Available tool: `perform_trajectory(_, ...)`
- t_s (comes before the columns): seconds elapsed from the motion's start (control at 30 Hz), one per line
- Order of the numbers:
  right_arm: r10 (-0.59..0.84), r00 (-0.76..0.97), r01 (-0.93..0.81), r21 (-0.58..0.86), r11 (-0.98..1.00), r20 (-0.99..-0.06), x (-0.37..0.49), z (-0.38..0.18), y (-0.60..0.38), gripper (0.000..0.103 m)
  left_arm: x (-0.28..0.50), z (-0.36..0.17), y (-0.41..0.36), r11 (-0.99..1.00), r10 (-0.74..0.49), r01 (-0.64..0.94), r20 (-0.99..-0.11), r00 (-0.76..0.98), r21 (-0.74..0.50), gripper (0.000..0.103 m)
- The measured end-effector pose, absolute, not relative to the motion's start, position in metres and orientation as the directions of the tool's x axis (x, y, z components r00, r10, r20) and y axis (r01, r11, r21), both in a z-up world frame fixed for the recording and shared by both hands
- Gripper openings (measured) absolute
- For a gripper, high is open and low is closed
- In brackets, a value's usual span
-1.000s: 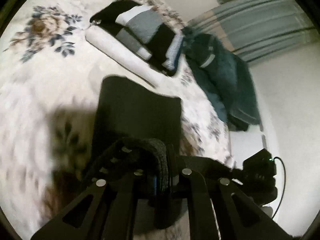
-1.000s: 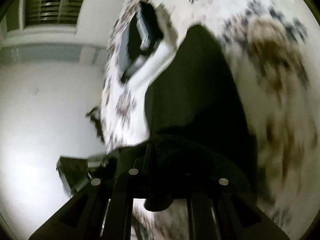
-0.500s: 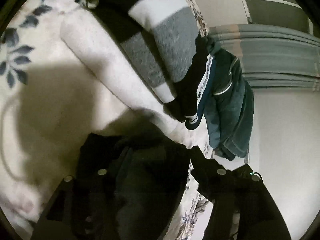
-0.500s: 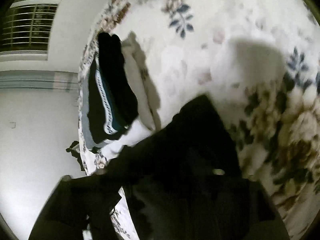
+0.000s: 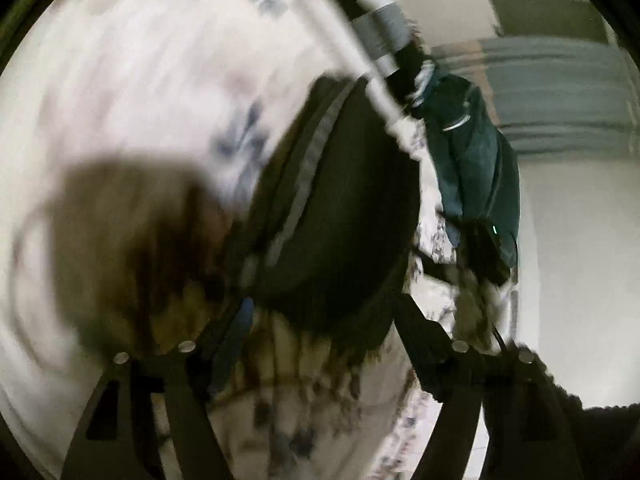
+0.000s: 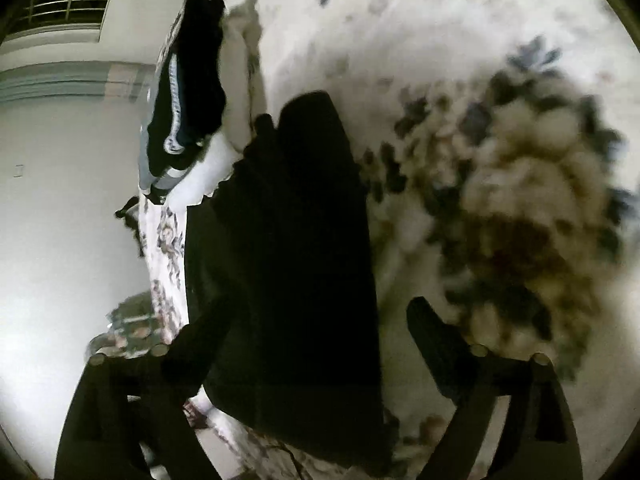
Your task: Fold small clothes
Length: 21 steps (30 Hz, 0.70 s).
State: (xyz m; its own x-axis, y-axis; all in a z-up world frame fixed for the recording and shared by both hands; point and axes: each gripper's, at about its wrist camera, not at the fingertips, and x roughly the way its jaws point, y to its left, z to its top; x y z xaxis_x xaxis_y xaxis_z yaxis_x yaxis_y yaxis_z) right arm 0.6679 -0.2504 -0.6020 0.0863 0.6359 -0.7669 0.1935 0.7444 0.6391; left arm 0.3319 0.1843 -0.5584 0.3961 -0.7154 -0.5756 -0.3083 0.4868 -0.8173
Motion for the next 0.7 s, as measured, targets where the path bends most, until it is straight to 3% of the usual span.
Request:
perform_trajectory(0.17, 0.693, 0.007, 0.136, 0.687, 0.714, -0.721, 0.706, -0.635, -0.225, 0.092, 0.342, -0.595, 0.139, 0.364, -0.755, -0.338, -0.487, 0.438, -0.868, 0.072)
perform_trajectory(0.27, 0.679, -0.044, 0.107, 0.672, 0.733, -0.733, 0.72, -0.648, -0.208, 0.093, 0.367, -0.614, 0.125, 0.37, -0.709, -0.389, -0.527, 0.468, -0.844, 0.072)
perform_trajectory(0.4, 0.676, -0.037, 0.107, 0.67, 0.735, -0.736, 0.725, -0.652, -0.2, 0.094, 0.375, -0.621, 0.132, 0.237, -0.611, -0.466, -0.503, 0.611, -0.853, 0.069)
perform_trajectory(0.43, 0.684, -0.008, 0.121, 0.678, 0.725, -0.729, 0.723, -0.652, -0.203, 0.094, 0.376, -0.619, 0.134, 0.22, -0.587, -0.48, -0.508, 0.63, -0.849, 0.046)
perform_trajectory(0.47, 0.675, 0.018, 0.124, 0.672, 0.73, -0.737, 0.72, -0.65, -0.206, 0.086, 0.377, -0.618, 0.136, 0.203, -0.586, -0.493, -0.508, 0.632, -0.846, 0.028)
perform_trajectory(0.5, 0.644, 0.037, 0.126, 0.643, 0.756, -0.764, 0.717, -0.649, -0.209, 0.048, 0.377, -0.618, 0.139, 0.191, -0.593, -0.499, -0.504, 0.628, -0.845, 0.027)
perform_trajectory(0.53, 0.633, 0.048, 0.141, 0.633, 0.762, -0.773, 0.711, -0.65, -0.213, 0.036, 0.378, -0.615, 0.143, 0.185, -0.602, -0.5, -0.5, 0.623, -0.846, 0.023)
perform_trajectory(0.6, 0.64, 0.108, 0.209, 0.646, 0.734, -0.761, 0.693, -0.641, -0.225, 0.024, 0.382, -0.6, 0.152, 0.208, -0.625, -0.482, -0.494, 0.604, -0.851, 0.02)
perform_trajectory(0.7, 0.622, 0.185, 0.243, 0.648, 0.721, -0.761, 0.657, -0.612, -0.233, 0.019, 0.395, -0.561, 0.171, 0.287, -0.644, -0.43, -0.504, 0.575, -0.856, 0.019)
